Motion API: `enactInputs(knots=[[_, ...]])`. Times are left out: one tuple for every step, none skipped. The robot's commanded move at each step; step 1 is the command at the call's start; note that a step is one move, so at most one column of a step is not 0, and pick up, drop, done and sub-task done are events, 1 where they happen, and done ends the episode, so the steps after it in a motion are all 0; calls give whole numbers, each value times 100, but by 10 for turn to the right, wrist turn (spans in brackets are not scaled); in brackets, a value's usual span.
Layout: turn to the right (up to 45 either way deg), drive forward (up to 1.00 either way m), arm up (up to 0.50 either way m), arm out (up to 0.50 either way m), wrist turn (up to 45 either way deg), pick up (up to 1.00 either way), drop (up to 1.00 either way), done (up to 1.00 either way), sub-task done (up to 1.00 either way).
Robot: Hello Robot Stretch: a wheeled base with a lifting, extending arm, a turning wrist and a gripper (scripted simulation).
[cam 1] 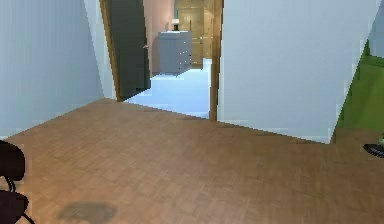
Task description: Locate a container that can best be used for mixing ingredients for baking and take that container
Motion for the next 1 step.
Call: enactInputs(knots=[[0, 100, 0, 0, 0, 0, 0, 0, 0]])
